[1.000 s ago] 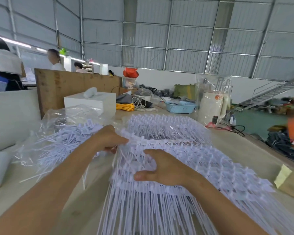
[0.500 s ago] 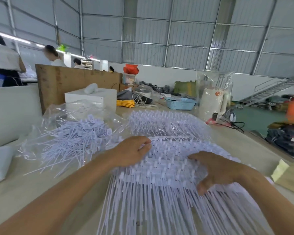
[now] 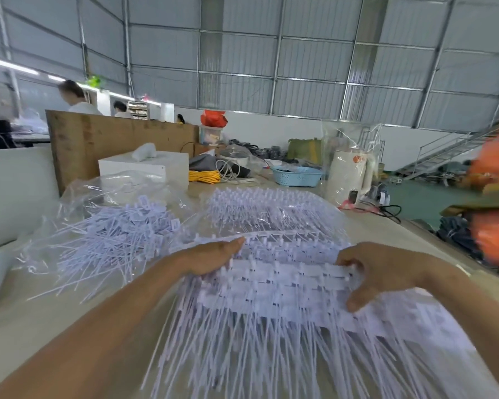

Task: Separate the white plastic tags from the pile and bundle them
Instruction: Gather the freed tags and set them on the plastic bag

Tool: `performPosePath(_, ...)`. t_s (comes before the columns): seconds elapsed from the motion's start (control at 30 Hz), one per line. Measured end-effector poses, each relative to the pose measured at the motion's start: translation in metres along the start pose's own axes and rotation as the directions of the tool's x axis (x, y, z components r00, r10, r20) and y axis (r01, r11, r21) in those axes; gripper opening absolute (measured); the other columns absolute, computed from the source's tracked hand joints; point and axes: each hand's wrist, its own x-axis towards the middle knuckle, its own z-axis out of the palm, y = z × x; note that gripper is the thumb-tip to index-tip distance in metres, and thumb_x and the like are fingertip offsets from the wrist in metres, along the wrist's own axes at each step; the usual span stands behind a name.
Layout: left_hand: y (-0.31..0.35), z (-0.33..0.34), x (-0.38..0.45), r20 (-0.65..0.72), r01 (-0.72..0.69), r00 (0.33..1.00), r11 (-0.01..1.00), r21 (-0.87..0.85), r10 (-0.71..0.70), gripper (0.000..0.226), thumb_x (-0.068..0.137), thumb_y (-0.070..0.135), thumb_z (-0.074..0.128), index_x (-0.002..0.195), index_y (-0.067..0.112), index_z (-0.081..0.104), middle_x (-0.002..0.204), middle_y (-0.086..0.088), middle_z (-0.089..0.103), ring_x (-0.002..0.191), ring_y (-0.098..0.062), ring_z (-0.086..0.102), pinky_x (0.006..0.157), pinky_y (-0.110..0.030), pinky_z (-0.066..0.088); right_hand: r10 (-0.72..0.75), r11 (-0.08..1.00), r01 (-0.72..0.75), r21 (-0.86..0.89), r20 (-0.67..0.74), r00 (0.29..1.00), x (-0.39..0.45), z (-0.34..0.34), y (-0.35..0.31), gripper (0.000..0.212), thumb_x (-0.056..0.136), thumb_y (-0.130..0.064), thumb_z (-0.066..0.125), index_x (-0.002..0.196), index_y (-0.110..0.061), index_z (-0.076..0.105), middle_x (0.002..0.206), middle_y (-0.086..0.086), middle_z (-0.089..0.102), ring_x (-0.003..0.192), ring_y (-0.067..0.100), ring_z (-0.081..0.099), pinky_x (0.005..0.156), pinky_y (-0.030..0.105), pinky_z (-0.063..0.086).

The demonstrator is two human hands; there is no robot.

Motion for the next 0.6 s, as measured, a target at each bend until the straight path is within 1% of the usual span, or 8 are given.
performPosePath(0.07,0.001,0.002,0.001,0.015,0.003,1.000,1.000,-0.030,-0.003,0.068,0.094,0.058,0.006,0.152,0.025,0.012,0.142,-0.010,0.038,0.103,-0.025,0.044,0.073,-0.018,0.035,0.040,0.999,-0.041,0.007,0.117,0.992,0.001,0.003,-0.002,0.051,0.049,-0.058,0.084,0.083,-0.036,0.054,0.081,-0.018,0.052,0.069,-0.002,0.046,0.062,0.018,0.036)
performPosePath(0.13,-0.003,0.003,0.003,0.003,-0.015,1.000,1.000,-0.018,0.015,0.063,0.096,0.056,0.007,0.151,0.026,0.013,0.154,-0.003,0.026,0.124,-0.022,0.040,0.091,-0.023,0.030,0.052,0.998,-0.058,0.030,0.174,0.983,0.005,0.015,-0.002,0.050,0.054,-0.052,0.086,0.090,-0.026,0.062,0.084,-0.008,0.058,0.072,0.006,0.048,0.064,0.022,0.036)
performPosePath(0.2,-0.009,0.005,0.003,-0.030,-0.026,0.999,0.997,0.077,0.028,0.061,0.097,0.056,0.008,0.151,0.028,0.015,0.157,0.004,0.018,0.138,-0.018,0.031,0.104,-0.027,0.023,0.033,0.994,-0.053,0.100,0.193,0.981,0.003,0.022,-0.005,0.037,0.056,-0.045,0.087,0.075,-0.023,0.066,0.072,-0.004,0.058,0.064,0.007,0.048,0.059,0.019,0.035)
performPosePath(0.27,-0.013,0.007,0.004,-0.050,-0.021,0.998,0.993,0.119,0.027,0.062,0.097,0.057,0.008,0.150,0.028,0.019,0.156,0.004,0.021,0.134,-0.018,0.036,0.107,-0.030,0.025,-0.005,0.978,-0.038,0.204,0.206,0.978,-0.005,0.018,-0.004,0.025,0.058,-0.036,0.088,0.067,-0.025,0.068,0.068,-0.013,0.064,0.062,0.004,0.057,0.059,0.013,0.039)
performPosePath(0.33,-0.014,0.009,0.005,-0.072,-0.016,0.997,0.993,0.113,0.025,0.064,0.096,0.057,0.009,0.149,0.025,0.024,0.154,0.002,0.028,0.131,-0.018,0.039,0.105,-0.030,0.027,-0.051,0.962,-0.003,0.273,0.191,0.980,-0.015,0.006,0.000,0.022,0.061,-0.024,0.088,0.076,-0.024,0.073,0.079,-0.008,0.073,0.074,0.006,0.068,0.067,0.014,0.046)
performPosePath(0.4,-0.015,0.010,0.006,-0.088,-0.027,0.995,0.992,0.122,0.038,0.062,0.097,0.055,0.010,0.148,0.024,0.026,0.154,0.001,0.029,0.135,-0.018,0.034,0.103,-0.028,0.026,-0.074,0.960,0.024,0.278,0.171,0.982,-0.029,-0.012,0.006,0.023,0.062,-0.021,0.088,0.079,-0.023,0.073,0.079,-0.001,0.074,0.073,0.014,0.070,0.064,0.018,0.050)
performPosePath(0.5,-0.018,0.015,0.008,-0.109,-0.065,0.990,0.983,0.173,0.085,0.056,0.101,0.048,0.015,0.149,0.023,0.026,0.157,0.001,0.020,0.142,-0.017,0.024,0.110,-0.029,0.019,-0.017,0.984,0.004,0.179,0.070,0.997,-0.057,-0.054,0.024,0.045,0.051,-0.043,0.090,0.088,-0.026,0.071,0.083,0.001,0.074,0.073,0.017,0.070,0.059,0.019,0.051)
performPosePath(0.6,-0.024,0.019,0.012,-0.115,-0.050,0.990,0.968,0.244,0.080,0.054,0.101,0.048,0.022,0.150,0.026,0.020,0.159,0.003,0.012,0.145,-0.017,0.014,0.114,-0.031,0.014,0.086,0.989,-0.109,-0.098,-0.211,0.974,-0.084,-0.108,0.048,0.070,0.034,-0.076,0.080,0.097,-0.051,0.062,0.086,-0.023,0.069,0.069,-0.005,0.066,0.054,0.009,0.049)
